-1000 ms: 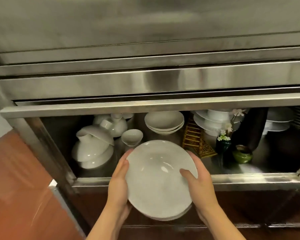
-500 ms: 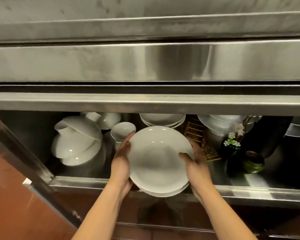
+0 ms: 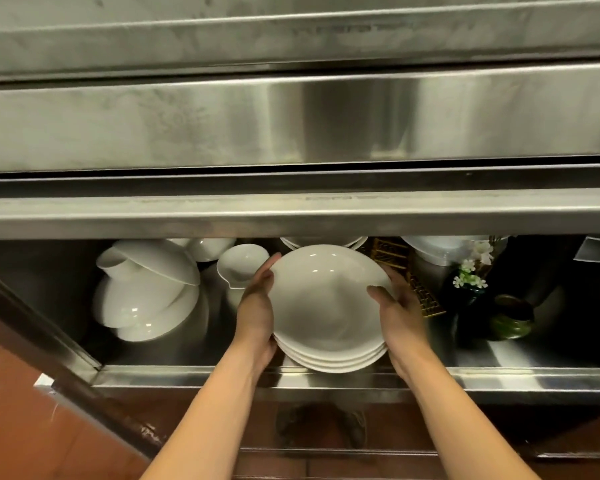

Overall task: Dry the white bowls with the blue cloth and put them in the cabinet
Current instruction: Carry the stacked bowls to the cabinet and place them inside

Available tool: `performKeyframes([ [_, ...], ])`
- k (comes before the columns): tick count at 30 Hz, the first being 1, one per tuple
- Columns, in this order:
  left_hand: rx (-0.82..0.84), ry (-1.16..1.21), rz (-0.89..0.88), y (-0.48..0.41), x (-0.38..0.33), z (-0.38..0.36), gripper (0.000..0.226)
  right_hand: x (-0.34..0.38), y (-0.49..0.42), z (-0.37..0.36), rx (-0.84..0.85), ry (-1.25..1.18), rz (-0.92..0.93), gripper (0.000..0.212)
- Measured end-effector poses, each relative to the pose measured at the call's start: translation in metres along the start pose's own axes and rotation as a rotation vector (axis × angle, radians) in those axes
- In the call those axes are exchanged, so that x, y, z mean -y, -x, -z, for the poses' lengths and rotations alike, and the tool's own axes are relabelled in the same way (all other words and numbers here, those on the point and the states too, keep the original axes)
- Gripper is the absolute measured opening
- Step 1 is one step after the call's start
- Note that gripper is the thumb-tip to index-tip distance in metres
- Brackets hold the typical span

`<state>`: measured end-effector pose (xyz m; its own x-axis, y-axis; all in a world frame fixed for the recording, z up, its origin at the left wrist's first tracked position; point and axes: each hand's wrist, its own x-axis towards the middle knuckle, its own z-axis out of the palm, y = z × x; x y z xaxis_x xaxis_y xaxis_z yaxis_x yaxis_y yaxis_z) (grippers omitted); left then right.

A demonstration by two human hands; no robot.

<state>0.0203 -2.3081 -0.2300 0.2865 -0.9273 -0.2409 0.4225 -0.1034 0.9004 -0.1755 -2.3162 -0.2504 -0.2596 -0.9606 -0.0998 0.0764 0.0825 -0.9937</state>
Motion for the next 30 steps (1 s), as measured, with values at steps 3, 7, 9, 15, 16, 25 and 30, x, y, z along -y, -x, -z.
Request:
performKeyframes([
  [3, -0.048, -0.144, -0.194, -0.002, -0.003, 0.001, 0.028, 0.012, 0.001, 0.005, 0.0, 0.228, 0.136, 0.051],
  [7, -0.047, -0.29, -0.59, 0.016, -0.013, 0.019, 0.036, 0.041, 0.023, 0.009, 0.024, 0.367, 0.46, 0.056],
  [9, 0.014, -0.308, -0.71, 0.033, -0.017, 0.03, 0.046, 0.05, 0.041, 0.007, 0.109, 0.383, 0.56, 0.05],
  [15, -0.051, -0.282, -0.876, 0.115, -0.04, 0.065, 0.045, 0.06, 0.094, -0.016, 0.495, 0.27, 0.719, 0.051],
  [16, -0.098, -0.293, -0.899, 0.133, -0.044, 0.072, 0.047, 0.061, 0.103, -0.021, 0.571, 0.239, 0.742, 0.051],
  [25, -0.709, -0.402, -1.076, 0.409, -0.066, 0.148, 0.085, 0.079, 0.287, -0.071, 1.315, -0.132, 0.785, 0.068],
  [30, -1.003, -0.434, -1.188, 0.579, -0.064, 0.179, 0.083, 0.092, 0.44, -0.077, 1.602, -0.309, 0.838, 0.072],
])
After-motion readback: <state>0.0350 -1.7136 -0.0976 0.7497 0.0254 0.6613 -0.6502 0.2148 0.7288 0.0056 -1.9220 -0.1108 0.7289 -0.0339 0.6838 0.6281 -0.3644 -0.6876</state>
